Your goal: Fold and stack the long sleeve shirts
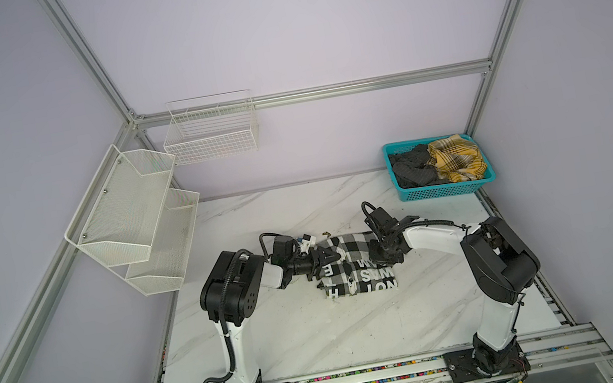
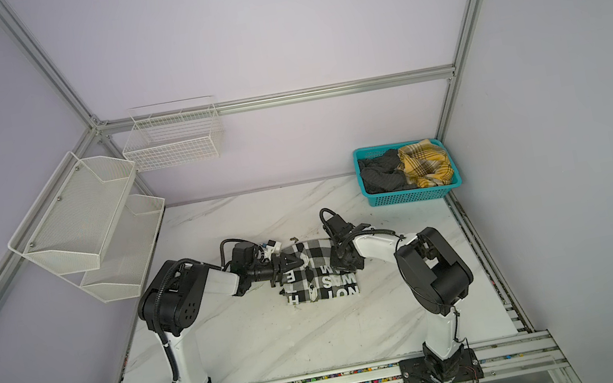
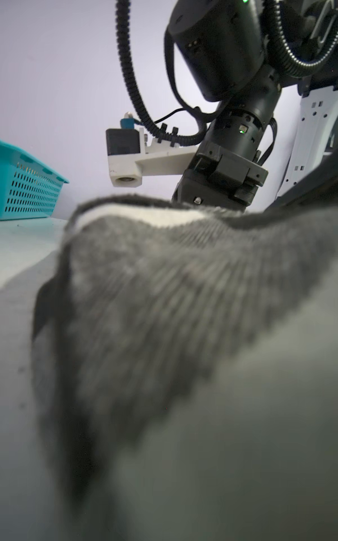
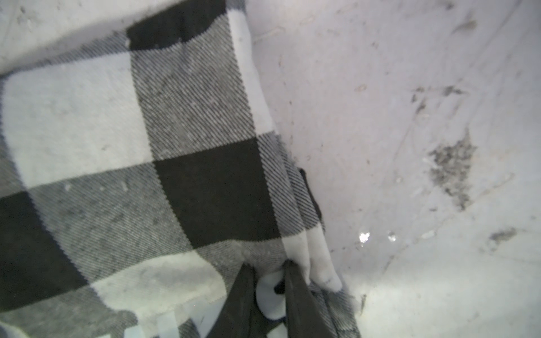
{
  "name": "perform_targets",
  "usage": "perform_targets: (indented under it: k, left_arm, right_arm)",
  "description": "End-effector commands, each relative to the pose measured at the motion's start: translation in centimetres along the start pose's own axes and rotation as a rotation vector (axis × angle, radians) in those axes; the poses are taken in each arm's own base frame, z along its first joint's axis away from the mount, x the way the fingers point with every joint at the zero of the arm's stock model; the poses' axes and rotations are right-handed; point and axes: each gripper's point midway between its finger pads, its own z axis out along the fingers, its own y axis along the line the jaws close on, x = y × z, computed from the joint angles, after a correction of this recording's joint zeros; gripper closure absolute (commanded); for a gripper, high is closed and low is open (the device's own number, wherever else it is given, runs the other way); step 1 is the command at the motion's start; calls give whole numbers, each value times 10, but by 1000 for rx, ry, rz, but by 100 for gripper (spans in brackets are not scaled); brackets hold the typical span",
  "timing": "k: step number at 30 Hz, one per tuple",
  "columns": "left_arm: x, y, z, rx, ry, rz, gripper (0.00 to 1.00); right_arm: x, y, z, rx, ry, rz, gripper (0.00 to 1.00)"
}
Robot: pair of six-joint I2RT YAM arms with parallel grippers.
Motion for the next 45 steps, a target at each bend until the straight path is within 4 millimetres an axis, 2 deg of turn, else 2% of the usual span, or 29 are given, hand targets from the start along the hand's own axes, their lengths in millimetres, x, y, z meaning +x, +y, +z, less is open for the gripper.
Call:
perform_targets:
  k: [1, 6, 10, 14, 18, 21, 25, 32, 37, 41, 45]
  left_arm:
    - [16, 64, 4, -183, -27, -235, 53]
    - [4, 34, 5, -128, -31, -207, 72]
    - [-2, 14, 2, -125, -26, -174, 81]
    - [-10, -1, -10, -126, -42, -137, 85]
    - [-17, -15, -32, -139, -63, -108, 88]
    - [-19, -23, -49, -192, -69, -64, 89]
    - [-21, -26, -67, -223, -85, -31, 90]
    - [-18, 0, -81, -260, -81, -78, 94]
    - [-11, 7, -88, -299, -40, -72, 96]
    - [-16, 5, -96, -322, -73, -58, 97]
    - [-16, 4, -102, -354, -103, -81, 98]
  right_arm:
    - [26, -25, 28, 78, 94, 7, 78]
    - [21, -19, 20, 55, 76, 7, 79]
    - [9, -12, 6, 49, 40, 3, 79]
    - [-10, 2, -20, 13, -18, 21, 79]
    - [-36, 16, -55, 7, -108, -1, 79]
    - [-45, 28, -76, -12, -150, -9, 79]
    - [-42, 48, -90, -18, -173, -56, 79]
    - [-14, 77, -92, -69, -168, -65, 79]
    - [4, 93, -84, -106, -155, -54, 80]
    - [4, 102, -85, -130, -152, -80, 80]
    - [10, 104, -71, -123, -111, -122, 80]
